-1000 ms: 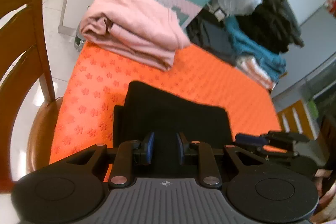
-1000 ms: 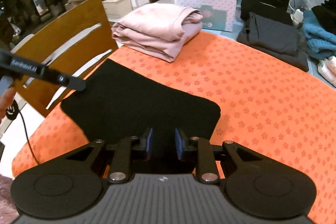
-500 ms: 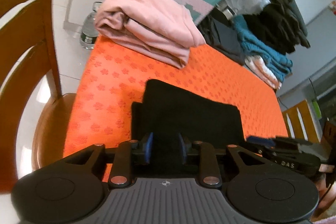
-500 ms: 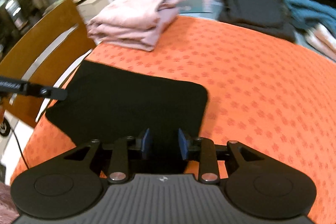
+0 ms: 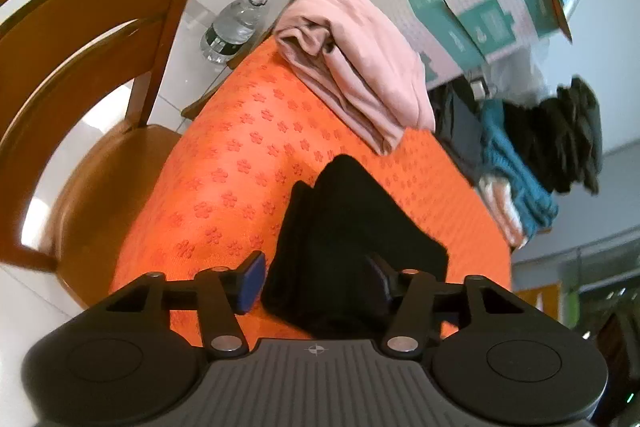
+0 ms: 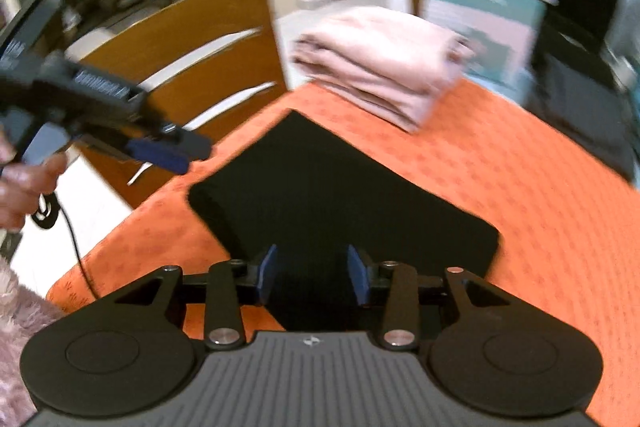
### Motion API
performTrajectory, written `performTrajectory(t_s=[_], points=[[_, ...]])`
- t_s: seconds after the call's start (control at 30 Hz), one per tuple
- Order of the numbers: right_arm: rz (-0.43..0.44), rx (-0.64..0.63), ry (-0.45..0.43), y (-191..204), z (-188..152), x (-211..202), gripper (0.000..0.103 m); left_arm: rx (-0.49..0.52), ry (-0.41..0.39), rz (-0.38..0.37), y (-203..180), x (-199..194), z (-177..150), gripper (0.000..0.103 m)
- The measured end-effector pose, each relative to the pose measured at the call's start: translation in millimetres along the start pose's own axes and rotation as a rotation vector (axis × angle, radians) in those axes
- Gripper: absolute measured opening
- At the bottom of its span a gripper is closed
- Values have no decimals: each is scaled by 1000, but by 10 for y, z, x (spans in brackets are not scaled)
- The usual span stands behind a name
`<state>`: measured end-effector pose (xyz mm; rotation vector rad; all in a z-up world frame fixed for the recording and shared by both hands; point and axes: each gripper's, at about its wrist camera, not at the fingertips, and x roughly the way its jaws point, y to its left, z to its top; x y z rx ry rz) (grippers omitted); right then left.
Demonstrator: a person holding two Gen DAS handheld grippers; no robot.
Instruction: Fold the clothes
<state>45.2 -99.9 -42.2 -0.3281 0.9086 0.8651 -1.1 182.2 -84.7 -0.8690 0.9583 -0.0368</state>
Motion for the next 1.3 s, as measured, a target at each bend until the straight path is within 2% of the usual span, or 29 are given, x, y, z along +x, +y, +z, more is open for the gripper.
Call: performTrajectory(t_s=[0.3, 0.4, 0.63, 0.67, 0.77, 0.8, 0.87, 1.0, 1.07, 1.17, 1.3], points=[[49, -238, 13, 458, 228, 266, 46, -122, -34, -45, 153, -115, 51, 69], [59, -320, 27, 609, 264, 389, 51, -153, -36, -51, 197, -124, 52, 71], [20, -509, 62, 898, 283, 710, 52, -203, -33, -66, 263, -120, 45, 75], [19, -520, 63, 917, 271, 732, 53, -210, -32, -69, 269, -115, 46, 77], [14, -552, 65, 974, 236, 797, 69, -223, -29, -76, 280, -101, 52, 77], [12, -563, 65, 992, 224, 818, 70, -224, -29, -76, 280, -97, 56, 77], [-5, -583, 56, 1020, 192, 841, 65, -224, -27, -76, 277, -88, 57, 78], [-41, -578, 23, 984, 182, 820, 38, -227, -18, -76, 271, -63, 59, 81], [-39, -541, 10, 933, 201, 782, 30, -225, -12, -73, 257, -41, 53, 83], [-40, -496, -13, 881, 227, 713, 25, -232, 1, -73, 246, -2, 47, 87], [-47, -457, -57, 838, 238, 551, 25, -259, 22, -85, 220, 63, 34, 90]])
